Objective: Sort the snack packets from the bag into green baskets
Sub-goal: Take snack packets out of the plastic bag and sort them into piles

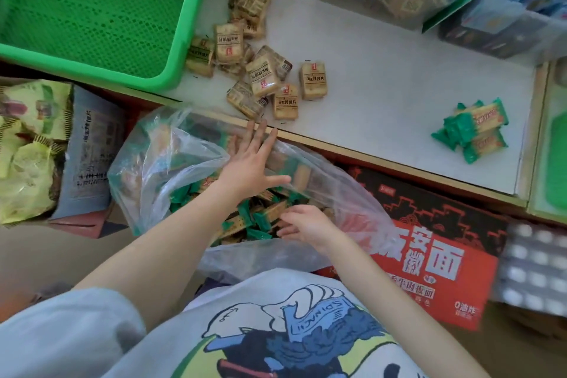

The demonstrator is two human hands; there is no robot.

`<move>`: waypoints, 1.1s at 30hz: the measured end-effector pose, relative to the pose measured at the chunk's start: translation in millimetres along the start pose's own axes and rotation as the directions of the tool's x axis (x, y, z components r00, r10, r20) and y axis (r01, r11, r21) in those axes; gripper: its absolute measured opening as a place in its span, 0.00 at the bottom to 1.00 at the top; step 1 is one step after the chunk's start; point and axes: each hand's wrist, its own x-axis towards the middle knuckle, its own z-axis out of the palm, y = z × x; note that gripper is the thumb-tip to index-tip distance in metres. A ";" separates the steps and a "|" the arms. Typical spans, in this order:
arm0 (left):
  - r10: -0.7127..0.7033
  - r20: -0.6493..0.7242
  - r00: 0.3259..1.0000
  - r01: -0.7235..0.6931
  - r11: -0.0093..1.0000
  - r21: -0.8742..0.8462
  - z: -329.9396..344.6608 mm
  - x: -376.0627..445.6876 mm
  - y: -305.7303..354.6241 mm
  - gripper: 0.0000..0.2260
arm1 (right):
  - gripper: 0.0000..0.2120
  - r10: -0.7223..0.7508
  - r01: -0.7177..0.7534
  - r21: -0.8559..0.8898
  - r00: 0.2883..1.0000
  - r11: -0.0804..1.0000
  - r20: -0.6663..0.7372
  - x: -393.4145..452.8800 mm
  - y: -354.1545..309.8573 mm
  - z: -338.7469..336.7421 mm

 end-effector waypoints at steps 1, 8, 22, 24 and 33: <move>0.016 0.002 1.000 -0.016 1.000 0.023 -0.3 -0.1 -1.2 0.51 | 0.12 0.021 -0.016 0.098 0.998 0.995 -0.057 7.9 7.0 4.2; 0.002 -0.044 0.999 0.003 0.995 0.103 5.1 -0.2 2.3 0.52 | 0.05 0.003 0.169 0.573 0.958 0.802 -0.287 14.5 5.4 13.1; 0.550 -0.149 0.822 -0.451 0.788 0.420 7.4 -13.4 28.4 0.28 | 0.13 -0.353 0.481 0.042 0.698 0.876 -0.623 -2.2 -70.2 -62.6; 0.427 -0.093 0.900 -0.366 0.852 0.374 3.1 -6.6 27.1 0.31 | 0.16 -0.336 0.452 0.007 0.672 0.892 -0.660 -2.2 -68.2 -67.8; 0.304 -0.009 0.953 -0.292 0.922 0.254 2.7 11.6 20.3 0.36 | 0.16 -0.320 0.438 0.104 0.781 0.893 -0.537 -34.5 -1.3 -140.0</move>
